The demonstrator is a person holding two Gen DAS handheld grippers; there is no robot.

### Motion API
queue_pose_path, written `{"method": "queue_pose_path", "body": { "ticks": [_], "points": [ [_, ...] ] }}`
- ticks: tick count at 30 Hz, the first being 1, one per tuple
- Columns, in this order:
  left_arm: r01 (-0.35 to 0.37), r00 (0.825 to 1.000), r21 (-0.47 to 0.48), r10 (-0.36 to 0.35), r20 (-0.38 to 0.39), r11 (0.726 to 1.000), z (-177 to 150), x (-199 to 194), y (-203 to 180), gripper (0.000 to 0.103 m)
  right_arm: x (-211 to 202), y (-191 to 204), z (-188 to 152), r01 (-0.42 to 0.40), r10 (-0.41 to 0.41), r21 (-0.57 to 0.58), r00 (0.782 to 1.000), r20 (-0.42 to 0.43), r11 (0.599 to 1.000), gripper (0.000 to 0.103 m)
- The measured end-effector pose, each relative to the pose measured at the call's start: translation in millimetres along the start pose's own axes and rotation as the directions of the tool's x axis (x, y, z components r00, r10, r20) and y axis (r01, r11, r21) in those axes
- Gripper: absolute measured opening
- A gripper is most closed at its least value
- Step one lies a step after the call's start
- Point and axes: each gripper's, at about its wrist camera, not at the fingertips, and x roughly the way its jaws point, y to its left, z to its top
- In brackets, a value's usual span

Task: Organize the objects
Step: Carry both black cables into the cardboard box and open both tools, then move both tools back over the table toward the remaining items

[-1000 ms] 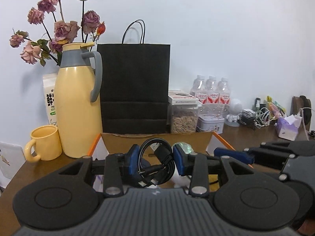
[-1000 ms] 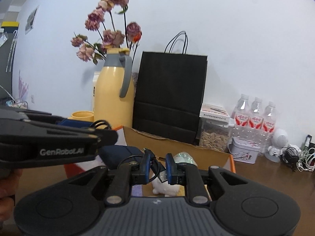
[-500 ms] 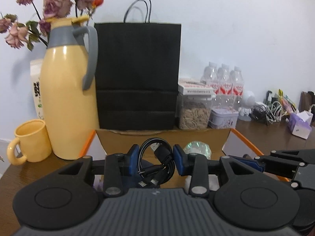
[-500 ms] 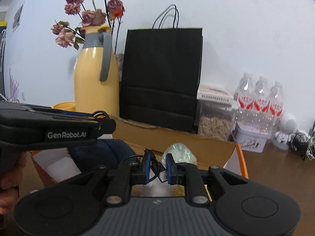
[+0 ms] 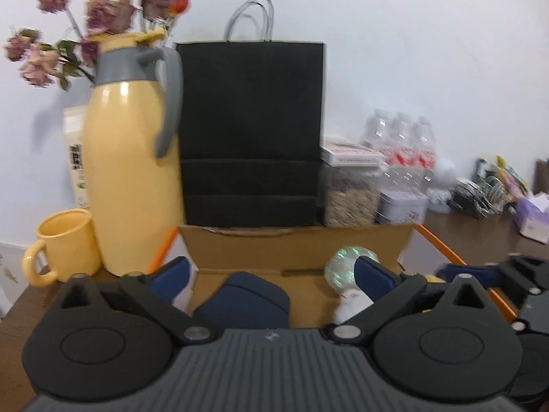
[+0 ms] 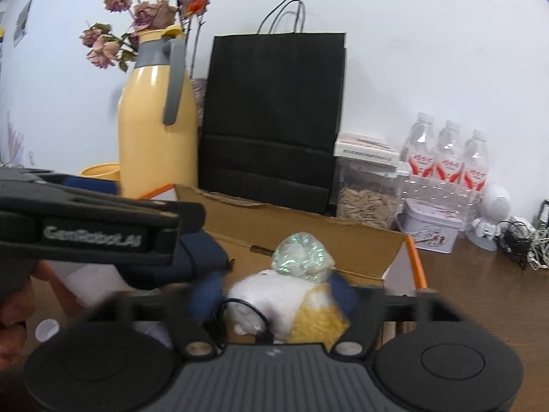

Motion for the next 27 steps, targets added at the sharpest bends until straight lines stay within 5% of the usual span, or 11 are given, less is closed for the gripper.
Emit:
{"method": "queue_pose_path", "body": {
  "ticks": [1,4,15,27],
  "points": [
    [-0.009,1.0,0.001,0.009,-0.003,1.0,0.2,0.3,0.1,0.103,-0.4,-0.3,0.0,0.009,-0.009,0.002,1.0,0.006,1.0,0.099],
    [-0.012,1.0,-0.007,0.012,-0.011,1.0,0.6,1.5,1.5,0.103,0.6,-1.9,0.3,0.01,-0.01,0.014,1.0,-0.004,1.0,0.103],
    [-0.01,1.0,-0.009,0.01,-0.004,1.0,2.6,-5.8,-0.4,0.103,-2.6,-0.3,2.7,0.006,-0.006,0.009,1.0,-0.01,1.0,0.103],
    [0.002,0.998,-0.038,0.0,0.059,0.999,9.6,-60.8,1.2,0.103,-47.8,1.4,15.8,-0.003,0.004,-0.014,0.998,0.058,1.0,0.103]
  ]
}}
